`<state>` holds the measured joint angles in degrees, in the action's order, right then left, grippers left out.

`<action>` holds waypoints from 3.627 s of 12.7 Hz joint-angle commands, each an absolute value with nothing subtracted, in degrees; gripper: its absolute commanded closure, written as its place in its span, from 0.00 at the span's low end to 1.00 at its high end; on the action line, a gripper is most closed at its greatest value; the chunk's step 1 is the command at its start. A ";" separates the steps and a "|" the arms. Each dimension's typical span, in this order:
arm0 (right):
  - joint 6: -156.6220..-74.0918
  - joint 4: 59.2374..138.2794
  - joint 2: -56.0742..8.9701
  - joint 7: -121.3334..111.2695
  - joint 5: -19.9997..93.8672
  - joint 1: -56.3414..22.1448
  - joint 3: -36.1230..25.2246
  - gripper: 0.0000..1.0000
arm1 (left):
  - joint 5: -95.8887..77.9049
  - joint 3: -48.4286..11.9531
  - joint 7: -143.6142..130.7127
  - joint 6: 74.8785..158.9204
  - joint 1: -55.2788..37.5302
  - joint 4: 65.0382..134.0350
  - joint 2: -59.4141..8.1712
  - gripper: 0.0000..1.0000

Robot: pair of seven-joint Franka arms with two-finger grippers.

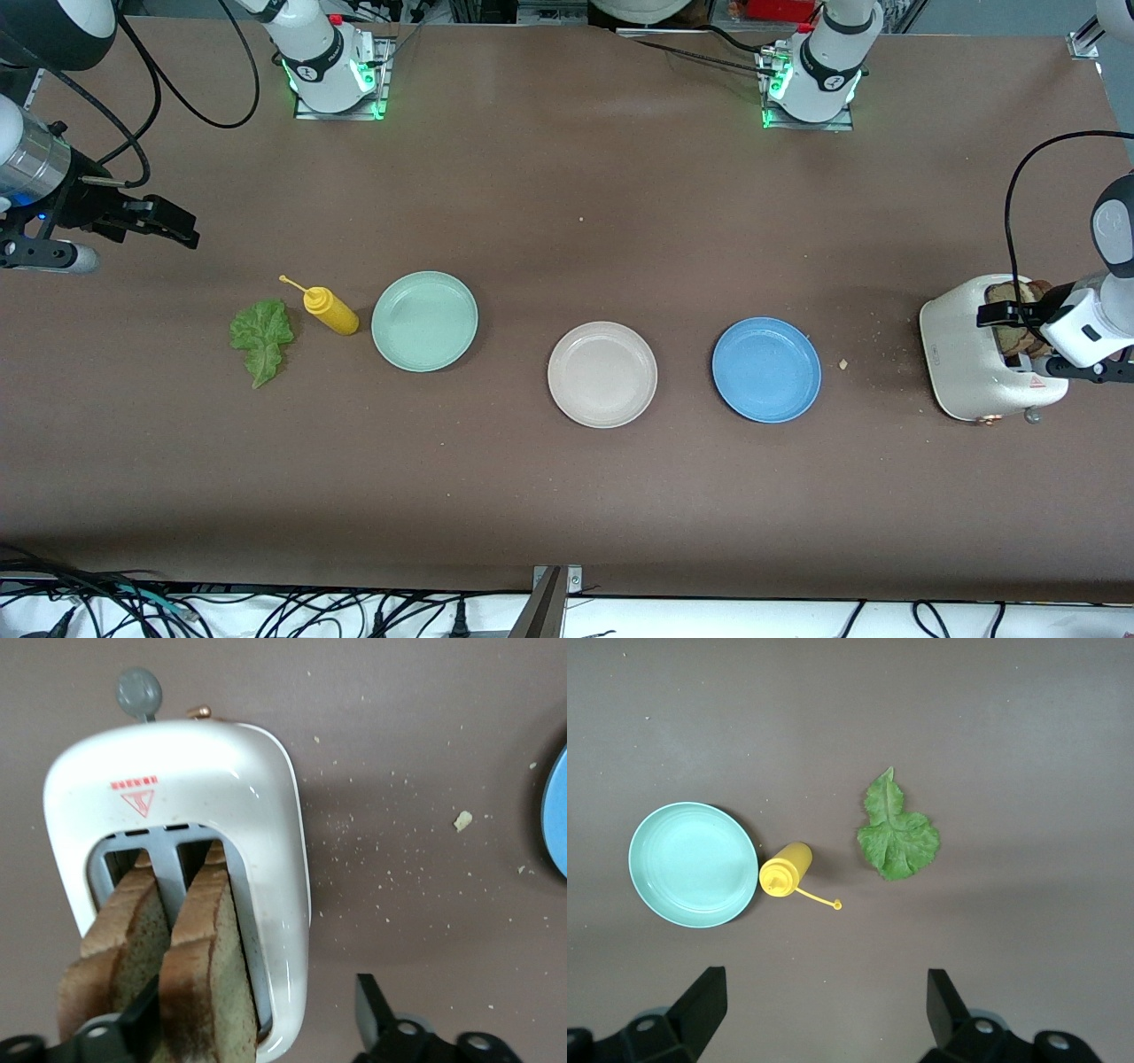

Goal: Make sandwich in beige plate with both arms
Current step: 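Lower the left gripper onto a bread slice in the white toaster, then lift the bread slice with the left gripper and carry it to the beige plate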

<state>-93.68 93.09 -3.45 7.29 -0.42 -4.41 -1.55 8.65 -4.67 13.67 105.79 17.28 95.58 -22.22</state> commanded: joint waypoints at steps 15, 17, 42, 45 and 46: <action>-94.22 93.25 -3.60 6.59 0.09 -4.66 -1.58 0.00 | 9.23 -10.36 17.84 95.10 18.72 85.61 -14.69 1.00; -94.22 93.25 -3.60 6.59 0.09 -4.66 -1.58 0.00 | 8.88 -13.78 17.41 94.31 18.72 84.99 -14.41 1.00; -94.39 93.25 -3.87 6.50 0.18 -4.66 -1.58 0.00 | -56.95 -17.75 33.12 114.52 -2.55 82.64 -47.27 1.00; -94.39 93.25 -3.87 6.50 0.18 -4.66 -1.58 0.00 | -60.54 -17.75 36.90 114.70 -2.98 80.86 -50.35 1.00; -94.39 93.25 -3.87 6.50 0.18 -4.66 -1.58 0.00 | -61.95 -17.75 38.39 114.78 -3.25 80.86 -51.06 1.00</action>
